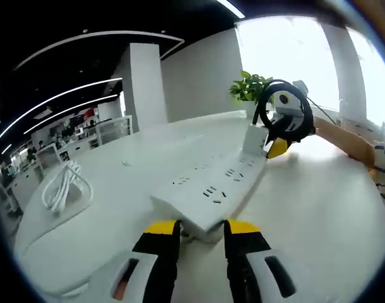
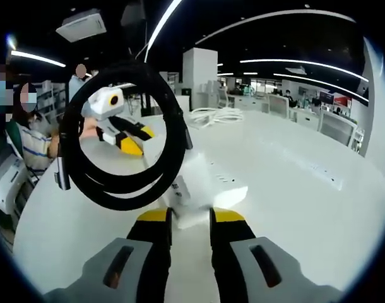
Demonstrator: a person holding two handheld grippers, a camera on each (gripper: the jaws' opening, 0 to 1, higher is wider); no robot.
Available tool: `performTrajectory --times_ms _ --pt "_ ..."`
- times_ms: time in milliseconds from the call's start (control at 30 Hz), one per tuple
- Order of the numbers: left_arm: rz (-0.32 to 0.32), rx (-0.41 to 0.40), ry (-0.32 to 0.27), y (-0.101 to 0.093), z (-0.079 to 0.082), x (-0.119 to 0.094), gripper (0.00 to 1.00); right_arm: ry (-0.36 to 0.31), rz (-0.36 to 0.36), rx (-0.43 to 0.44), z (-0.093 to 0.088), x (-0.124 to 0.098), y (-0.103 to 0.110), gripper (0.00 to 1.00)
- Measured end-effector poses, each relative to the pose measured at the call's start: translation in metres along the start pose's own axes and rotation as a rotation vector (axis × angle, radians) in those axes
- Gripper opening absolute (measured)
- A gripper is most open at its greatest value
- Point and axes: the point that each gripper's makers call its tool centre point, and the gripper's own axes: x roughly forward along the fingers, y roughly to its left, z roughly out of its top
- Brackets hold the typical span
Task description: Straighten the power strip on the desk, plug the charger into it
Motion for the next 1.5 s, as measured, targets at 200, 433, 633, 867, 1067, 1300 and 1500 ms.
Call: performTrajectory --times_ms 200,433,633,867,1067,1300,1500 --pt "0.000 -0.007 -0.002 0.001 0.002 0.000 0.28 0.003 -0.013 0.020 0.000 0.000 0.001 0.23" --pt "-0.005 -0.023 -0.017 0.003 0.006 -0.001 0.27 -0.009 -0.027 0.054 0.001 0.000 0.000 0.23" --pt "0.008 -0.044 -0.043 0.004 0.011 -0.014 0.28 -0.011 -0.053 0.059 0.003 -0.009 0.003 0.23" --pt "0.036 -0.078 -0.058 0.003 0.006 -0.032 0.28 -0.026 -0.101 0.121 0.000 -0.021 0.002 0.23" --pt "0.073 -0.084 -0.075 0.001 0.006 -0.052 0.28 -0.038 -0.154 0.153 0.003 -0.034 0.005 0.23" --pt "0.106 -0.090 -0.104 -0.006 0.009 -0.074 0.29 -0.068 -0.206 0.168 0.007 -0.051 0.019 0.23" --pt "0.131 -0.091 -0.114 -0.014 0.009 -0.087 0.29 -0.075 -0.263 0.168 0.009 -0.065 0.030 0.23"
